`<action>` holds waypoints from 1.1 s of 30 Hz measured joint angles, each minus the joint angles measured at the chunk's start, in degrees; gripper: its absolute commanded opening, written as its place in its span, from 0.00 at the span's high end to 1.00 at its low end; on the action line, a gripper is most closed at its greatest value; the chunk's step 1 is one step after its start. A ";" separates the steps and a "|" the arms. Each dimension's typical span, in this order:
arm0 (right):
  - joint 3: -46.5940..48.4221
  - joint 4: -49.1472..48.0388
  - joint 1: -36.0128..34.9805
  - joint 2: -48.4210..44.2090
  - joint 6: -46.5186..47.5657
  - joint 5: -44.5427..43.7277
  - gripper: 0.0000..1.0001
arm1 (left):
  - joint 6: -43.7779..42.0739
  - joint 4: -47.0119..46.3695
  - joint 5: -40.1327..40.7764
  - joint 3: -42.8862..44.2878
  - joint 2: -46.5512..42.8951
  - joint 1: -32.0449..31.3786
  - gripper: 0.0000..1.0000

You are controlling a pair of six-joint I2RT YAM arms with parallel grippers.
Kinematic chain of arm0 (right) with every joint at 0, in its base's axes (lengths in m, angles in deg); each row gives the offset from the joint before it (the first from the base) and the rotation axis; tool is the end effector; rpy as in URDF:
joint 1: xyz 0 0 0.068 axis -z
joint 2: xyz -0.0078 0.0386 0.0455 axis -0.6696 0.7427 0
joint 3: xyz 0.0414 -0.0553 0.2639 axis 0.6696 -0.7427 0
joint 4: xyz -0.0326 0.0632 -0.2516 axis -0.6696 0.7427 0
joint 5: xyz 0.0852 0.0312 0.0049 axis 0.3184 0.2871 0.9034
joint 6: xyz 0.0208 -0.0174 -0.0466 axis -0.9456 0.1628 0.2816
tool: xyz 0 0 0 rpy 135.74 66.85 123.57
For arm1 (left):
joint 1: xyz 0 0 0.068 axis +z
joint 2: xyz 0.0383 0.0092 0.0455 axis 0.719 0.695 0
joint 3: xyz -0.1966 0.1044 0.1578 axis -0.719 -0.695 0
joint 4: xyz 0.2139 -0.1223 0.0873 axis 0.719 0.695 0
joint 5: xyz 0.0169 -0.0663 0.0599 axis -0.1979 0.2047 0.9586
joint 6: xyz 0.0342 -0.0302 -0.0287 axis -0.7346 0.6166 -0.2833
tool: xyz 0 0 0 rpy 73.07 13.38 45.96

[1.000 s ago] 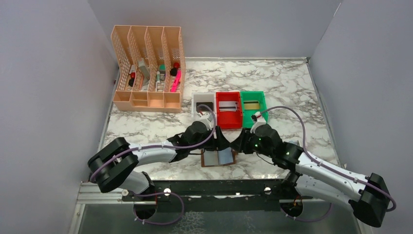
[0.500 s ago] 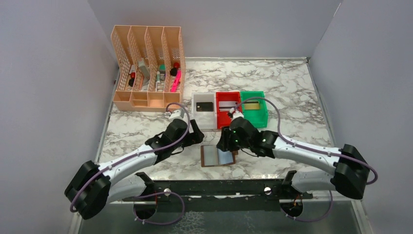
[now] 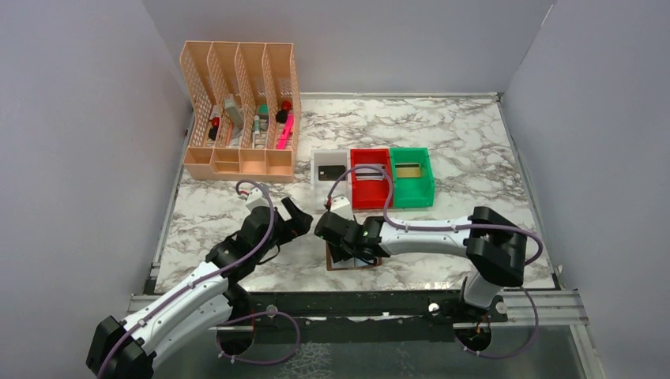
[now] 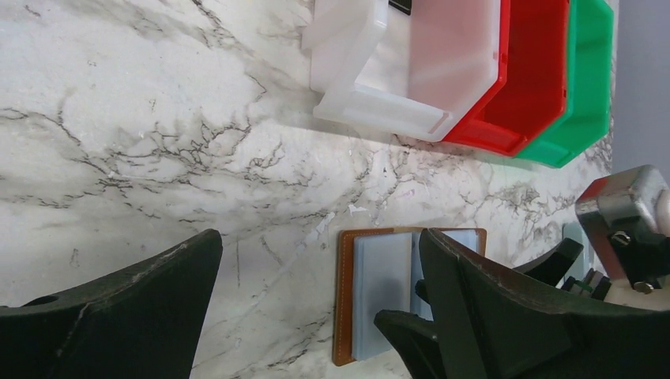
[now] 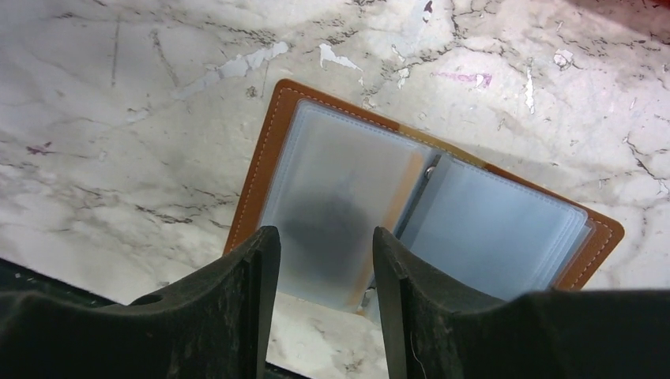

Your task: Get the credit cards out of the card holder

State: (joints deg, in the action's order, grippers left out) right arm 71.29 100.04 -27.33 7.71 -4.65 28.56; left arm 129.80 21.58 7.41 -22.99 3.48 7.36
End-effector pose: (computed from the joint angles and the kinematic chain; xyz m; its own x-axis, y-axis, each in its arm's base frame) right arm 0.1291 0.3075 0.1855 -0.7717 -0.3058 -0.5577 -0.4151 0.9065 0.0773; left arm 0.1314 -0.0945 0.1998 -0.6110 -0.4950 -0.6177 -0.0415 0.7993 -0.5995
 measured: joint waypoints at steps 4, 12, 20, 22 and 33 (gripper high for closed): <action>1.36 1.11 -1.01 2.89 0.00 -1.22 0.46 | 0.63 1.42 0.26 -0.52 -1.42 0.04 0.01; 3.63 0.83 -1.57 6.25 -0.81 -2.03 0.59 | 0.72 1.90 0.42 -0.52 -1.44 0.04 0.01; 3.41 -0.35 -1.97 6.29 -2.62 -2.99 0.79 | 0.70 1.84 0.39 -0.52 -0.90 0.04 0.01; 3.39 -0.72 -1.97 6.29 -2.78 -2.99 0.85 | 0.72 1.68 0.33 -0.55 -0.28 0.04 0.01; 3.06 -2.23 -1.97 6.27 -2.51 -2.93 0.99 | 0.68 -0.11 -0.96 -0.96 2.82 0.04 0.01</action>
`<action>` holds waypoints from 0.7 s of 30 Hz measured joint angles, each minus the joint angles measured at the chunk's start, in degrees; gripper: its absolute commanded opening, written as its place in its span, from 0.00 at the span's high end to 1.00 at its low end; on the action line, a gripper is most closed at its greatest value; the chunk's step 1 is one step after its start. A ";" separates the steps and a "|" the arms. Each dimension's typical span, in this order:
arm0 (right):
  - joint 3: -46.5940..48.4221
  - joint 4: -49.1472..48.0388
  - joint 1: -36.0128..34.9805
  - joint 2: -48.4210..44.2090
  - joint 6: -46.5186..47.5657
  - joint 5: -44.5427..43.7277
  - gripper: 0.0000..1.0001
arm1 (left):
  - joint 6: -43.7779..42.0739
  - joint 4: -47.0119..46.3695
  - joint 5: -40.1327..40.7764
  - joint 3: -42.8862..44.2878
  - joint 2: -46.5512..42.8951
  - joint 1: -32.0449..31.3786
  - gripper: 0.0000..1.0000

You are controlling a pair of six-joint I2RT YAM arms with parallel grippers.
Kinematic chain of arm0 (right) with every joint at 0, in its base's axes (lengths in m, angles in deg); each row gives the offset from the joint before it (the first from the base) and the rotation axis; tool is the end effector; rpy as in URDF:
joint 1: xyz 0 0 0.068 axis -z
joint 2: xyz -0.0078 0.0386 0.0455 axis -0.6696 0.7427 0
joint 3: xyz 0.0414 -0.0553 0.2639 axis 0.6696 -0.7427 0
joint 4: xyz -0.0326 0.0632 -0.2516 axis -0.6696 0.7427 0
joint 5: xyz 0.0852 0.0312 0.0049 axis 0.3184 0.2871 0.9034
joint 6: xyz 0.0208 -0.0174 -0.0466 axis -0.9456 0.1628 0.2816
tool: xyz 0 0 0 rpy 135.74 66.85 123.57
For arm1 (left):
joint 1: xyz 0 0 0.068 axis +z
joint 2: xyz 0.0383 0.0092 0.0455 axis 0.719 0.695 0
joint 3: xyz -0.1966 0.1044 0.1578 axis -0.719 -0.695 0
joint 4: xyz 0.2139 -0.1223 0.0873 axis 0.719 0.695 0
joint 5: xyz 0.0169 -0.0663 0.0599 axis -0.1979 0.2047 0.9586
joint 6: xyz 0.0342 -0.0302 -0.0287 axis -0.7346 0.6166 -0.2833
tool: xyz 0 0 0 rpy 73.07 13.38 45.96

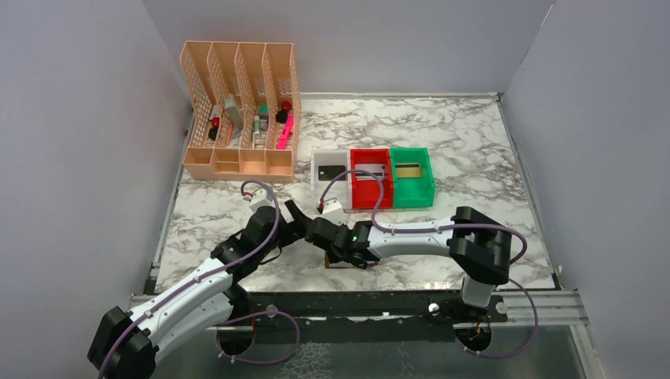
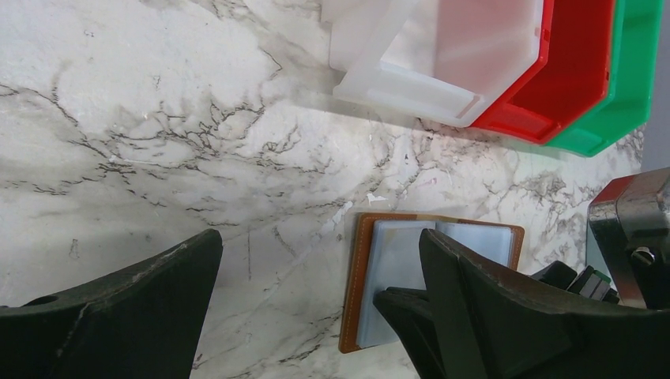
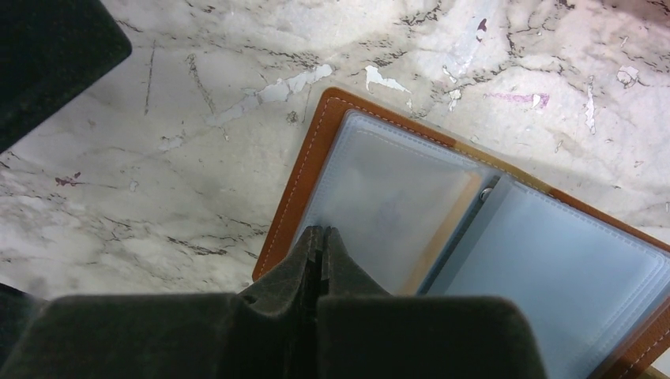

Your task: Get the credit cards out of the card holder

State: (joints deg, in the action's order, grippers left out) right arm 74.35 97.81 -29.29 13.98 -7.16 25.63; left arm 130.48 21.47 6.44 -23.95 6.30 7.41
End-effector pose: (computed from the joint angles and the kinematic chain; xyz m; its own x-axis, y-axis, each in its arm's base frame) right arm 0.1267 0.3310 0.1676 -0.7654 -0.2916 -0.5737 -0.3935 0.9175 0.0586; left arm 0.1331 -0.0965 0.1871 -0.6506 -0.4765 -0.5914 -0.0712 0.8135 -0.5772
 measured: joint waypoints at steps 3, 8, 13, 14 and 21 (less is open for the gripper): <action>-0.39 -0.55 0.02 -0.33 0.37 0.07 0.99 | 0.02 -0.31 -0.28 0.00 0.13 0.00 0.01; -2.78 -2.58 0.02 -2.29 1.79 1.38 0.99 | 0.00 -0.74 -0.39 0.00 0.13 0.00 0.01; -4.70 -2.91 0.04 -5.38 2.64 2.78 0.99 | -0.02 -1.07 -0.83 0.00 0.13 0.00 0.02; -4.76 -2.95 0.11 -5.88 2.64 2.95 0.99 | -0.02 -1.07 -0.98 0.00 0.13 0.00 0.02; -5.73 -3.04 0.20 -9.33 1.90 2.75 0.46 | -0.11 -1.92 -2.14 0.00 0.85 0.00 0.02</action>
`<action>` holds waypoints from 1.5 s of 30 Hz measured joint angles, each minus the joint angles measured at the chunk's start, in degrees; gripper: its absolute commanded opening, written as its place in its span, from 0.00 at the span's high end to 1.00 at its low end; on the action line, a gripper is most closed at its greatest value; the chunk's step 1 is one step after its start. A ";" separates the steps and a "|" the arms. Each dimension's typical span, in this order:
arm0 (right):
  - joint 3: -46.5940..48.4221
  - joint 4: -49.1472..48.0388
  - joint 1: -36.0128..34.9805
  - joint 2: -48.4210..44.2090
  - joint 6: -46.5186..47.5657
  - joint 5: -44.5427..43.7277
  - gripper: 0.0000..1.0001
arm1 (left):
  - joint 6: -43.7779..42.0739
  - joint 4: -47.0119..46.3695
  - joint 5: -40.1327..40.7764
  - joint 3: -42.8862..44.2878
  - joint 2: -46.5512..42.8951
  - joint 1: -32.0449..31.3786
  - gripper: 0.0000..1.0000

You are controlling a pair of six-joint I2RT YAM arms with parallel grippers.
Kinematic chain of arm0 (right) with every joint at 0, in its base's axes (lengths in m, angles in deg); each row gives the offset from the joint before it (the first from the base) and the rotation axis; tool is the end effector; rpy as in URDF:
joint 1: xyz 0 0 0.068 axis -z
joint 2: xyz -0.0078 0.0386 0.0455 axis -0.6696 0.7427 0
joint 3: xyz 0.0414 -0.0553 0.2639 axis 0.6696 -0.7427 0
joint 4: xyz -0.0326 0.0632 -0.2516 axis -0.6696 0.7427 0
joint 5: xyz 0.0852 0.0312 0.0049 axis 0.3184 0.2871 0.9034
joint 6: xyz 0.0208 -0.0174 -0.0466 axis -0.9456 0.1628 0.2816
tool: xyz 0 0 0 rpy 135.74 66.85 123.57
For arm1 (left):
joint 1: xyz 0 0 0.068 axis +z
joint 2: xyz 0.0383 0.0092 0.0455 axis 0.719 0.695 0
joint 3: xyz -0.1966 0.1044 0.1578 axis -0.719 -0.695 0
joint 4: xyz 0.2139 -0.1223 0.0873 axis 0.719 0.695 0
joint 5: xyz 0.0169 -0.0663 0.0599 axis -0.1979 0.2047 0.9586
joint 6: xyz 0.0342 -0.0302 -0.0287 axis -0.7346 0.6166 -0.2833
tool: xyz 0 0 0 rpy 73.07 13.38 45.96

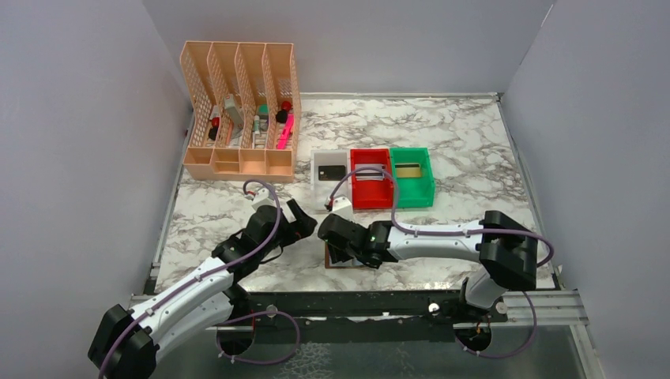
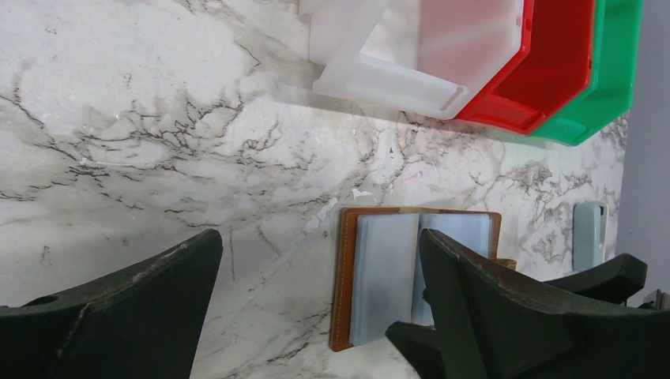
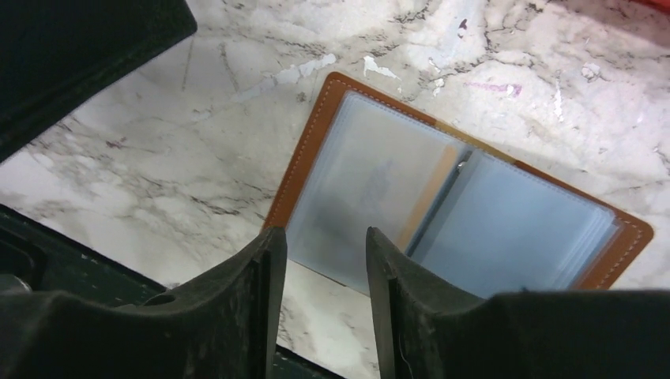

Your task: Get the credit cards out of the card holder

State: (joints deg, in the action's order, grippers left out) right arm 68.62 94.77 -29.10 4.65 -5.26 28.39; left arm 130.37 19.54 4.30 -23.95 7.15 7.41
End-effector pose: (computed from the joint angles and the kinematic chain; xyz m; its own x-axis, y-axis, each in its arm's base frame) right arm 0.1182 0.3072 0.1938 -0.7469 -0.2647 -0.6099 -0.4374 0.8865 0.1509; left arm 0.1350 -0.0996 0.1879 -0.6644 -0.4713 -0.5800 -0.0443 0.7995 -0.5990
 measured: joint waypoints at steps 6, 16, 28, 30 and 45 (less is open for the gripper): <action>0.63 3.78 0.00 1.49 -1.95 -2.54 0.42 | 0.00 -0.42 -0.33 0.00 0.17 0.00 0.02; 3.82 6.47 0.00 7.15 -3.02 -5.60 0.64 | -0.15 -0.39 -0.35 0.00 0.17 0.00 0.02; 3.67 4.37 0.13 7.52 -2.99 -5.27 0.88 | -0.15 -0.42 -0.39 0.00 0.24 0.00 0.02; 3.15 3.56 0.39 7.17 -2.95 -4.74 0.79 | -0.15 -0.42 -0.44 0.00 0.39 0.00 0.02; 3.21 5.75 1.81 5.22 -3.45 -4.90 0.26 | -1.55 -0.39 -0.63 0.00 0.74 0.00 0.03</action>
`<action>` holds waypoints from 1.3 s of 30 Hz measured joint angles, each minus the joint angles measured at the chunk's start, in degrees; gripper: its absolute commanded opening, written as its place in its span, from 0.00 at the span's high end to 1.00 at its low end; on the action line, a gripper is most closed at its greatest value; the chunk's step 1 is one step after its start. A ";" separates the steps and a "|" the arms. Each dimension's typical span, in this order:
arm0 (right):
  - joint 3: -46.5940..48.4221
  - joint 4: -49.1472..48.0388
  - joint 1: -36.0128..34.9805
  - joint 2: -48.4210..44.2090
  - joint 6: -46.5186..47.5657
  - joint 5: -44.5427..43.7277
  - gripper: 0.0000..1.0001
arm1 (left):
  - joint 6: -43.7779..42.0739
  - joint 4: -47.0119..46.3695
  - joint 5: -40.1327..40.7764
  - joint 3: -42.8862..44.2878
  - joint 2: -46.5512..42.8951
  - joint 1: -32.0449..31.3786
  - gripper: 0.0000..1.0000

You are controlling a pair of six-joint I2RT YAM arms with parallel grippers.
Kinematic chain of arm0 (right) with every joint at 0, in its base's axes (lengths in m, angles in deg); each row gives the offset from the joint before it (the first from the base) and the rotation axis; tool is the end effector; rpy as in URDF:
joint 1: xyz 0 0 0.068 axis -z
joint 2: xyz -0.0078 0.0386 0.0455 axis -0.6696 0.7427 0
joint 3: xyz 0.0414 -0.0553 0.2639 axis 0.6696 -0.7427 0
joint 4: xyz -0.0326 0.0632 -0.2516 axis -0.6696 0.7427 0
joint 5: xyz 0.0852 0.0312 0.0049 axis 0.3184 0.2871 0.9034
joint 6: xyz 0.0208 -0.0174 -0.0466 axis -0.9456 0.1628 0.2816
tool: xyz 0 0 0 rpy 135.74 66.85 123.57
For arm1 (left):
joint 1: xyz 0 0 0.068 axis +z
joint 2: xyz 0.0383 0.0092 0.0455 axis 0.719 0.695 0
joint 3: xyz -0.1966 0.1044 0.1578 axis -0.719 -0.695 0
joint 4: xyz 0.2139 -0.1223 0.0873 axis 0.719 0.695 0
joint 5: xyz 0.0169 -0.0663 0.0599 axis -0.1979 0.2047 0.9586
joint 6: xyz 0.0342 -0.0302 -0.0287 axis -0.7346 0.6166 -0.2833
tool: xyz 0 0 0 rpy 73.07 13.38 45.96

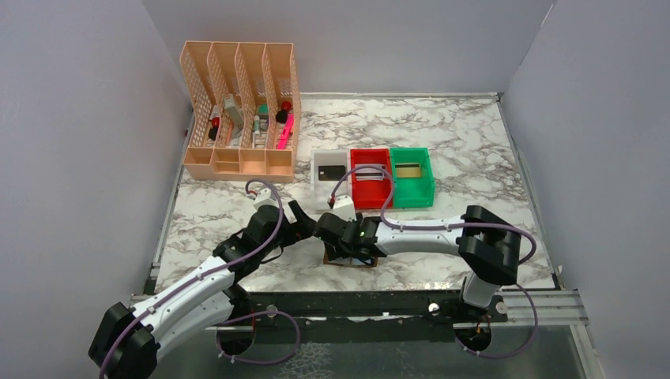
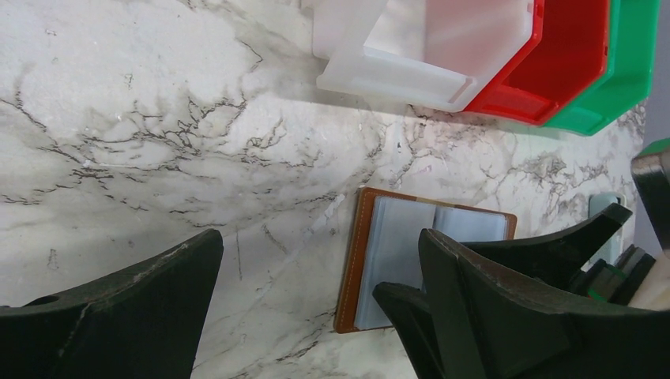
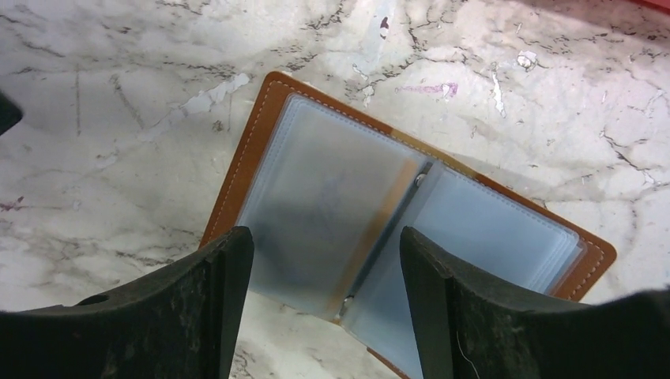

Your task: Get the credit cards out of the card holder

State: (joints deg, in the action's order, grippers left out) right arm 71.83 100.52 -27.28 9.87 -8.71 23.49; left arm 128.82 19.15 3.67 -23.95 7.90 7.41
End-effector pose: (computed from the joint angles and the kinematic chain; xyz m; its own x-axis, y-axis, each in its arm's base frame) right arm 0.1331 0.3092 0.1770 -0.7746 -0.2437 -0.5836 -0.3256 0.9448 0.0377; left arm 0.1358 -0.1008 0.1865 -0.6746 -0.4440 -0.5897 -0.0240 0.8117 -0.5836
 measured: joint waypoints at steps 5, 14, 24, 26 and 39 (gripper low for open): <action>1.22 -0.13 0.44 3.04 -3.39 0.09 0.23 | -0.76 0.04 -0.22 0.00 0.35 0.00 0.03; 1.14 0.13 0.44 3.58 -8.90 -0.81 0.37 | -0.98 0.07 -0.44 0.00 -0.07 0.00 0.03; -3.54 -4.92 0.92 0.37 -9.03 -0.57 0.40 | -1.31 -0.55 -2.36 0.02 3.50 0.00 0.04; -5.68 -7.34 2.01 -1.07 -8.48 1.18 0.41 | -1.53 -0.98 -3.02 0.02 4.15 0.00 0.04; -20.13 -25.77 8.92 -10.01 -6.40 15.02 0.46 | -5.99 -11.63 -15.69 2.82 12.79 0.00 0.07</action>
State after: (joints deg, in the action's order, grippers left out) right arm 51.70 74.75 -18.37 -0.14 -15.12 38.51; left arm 122.83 7.52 -12.02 -21.13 20.68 7.41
